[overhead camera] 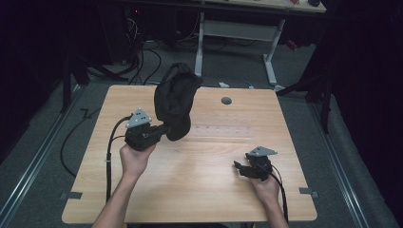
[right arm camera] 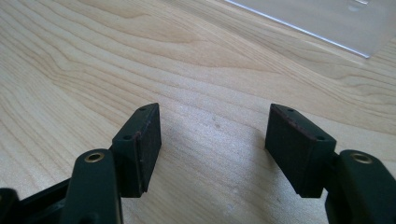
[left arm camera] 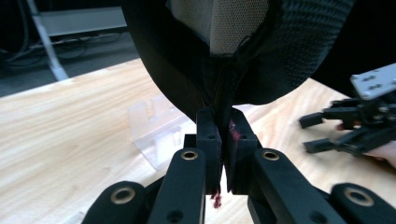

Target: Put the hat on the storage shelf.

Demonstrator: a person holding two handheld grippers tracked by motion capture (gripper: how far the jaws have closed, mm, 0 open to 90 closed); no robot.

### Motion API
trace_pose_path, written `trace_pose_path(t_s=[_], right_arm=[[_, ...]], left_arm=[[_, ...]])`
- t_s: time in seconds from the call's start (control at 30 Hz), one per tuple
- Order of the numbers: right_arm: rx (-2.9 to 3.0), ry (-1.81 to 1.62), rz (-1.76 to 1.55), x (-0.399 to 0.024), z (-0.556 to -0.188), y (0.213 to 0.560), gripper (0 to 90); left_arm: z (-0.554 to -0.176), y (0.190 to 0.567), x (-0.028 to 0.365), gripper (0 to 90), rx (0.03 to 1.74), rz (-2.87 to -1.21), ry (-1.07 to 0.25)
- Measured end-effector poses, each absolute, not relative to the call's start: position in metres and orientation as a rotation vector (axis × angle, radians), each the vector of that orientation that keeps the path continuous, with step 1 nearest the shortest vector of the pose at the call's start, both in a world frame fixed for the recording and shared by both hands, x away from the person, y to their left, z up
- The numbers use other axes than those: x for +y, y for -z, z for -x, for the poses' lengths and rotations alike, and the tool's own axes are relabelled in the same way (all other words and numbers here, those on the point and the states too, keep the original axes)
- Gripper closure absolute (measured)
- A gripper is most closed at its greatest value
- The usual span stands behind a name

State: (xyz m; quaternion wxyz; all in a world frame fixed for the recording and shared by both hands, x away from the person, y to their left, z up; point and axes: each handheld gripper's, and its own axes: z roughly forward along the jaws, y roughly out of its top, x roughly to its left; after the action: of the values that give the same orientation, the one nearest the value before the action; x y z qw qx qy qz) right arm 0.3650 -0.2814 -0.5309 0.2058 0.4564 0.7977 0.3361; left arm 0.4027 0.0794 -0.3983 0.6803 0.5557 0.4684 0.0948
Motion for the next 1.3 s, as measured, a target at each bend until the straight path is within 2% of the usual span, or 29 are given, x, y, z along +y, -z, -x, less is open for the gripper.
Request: trace_pose_path(t_s=[0.73, 1.3], right_arm=[[2.225, -0.936, -1.274, -0.281, -0.365, 0.531, 35.6], [2.225, -0.936, -1.274, -0.281, -0.364, 0.531, 34.9]], left_arm=[[-0.438, 0.416, 0.057, 86.2, 1.083, -1.268, -0.311], [-0.444, 0.442, 0.048, 85.4, 1.126, -1.297, -0.279]])
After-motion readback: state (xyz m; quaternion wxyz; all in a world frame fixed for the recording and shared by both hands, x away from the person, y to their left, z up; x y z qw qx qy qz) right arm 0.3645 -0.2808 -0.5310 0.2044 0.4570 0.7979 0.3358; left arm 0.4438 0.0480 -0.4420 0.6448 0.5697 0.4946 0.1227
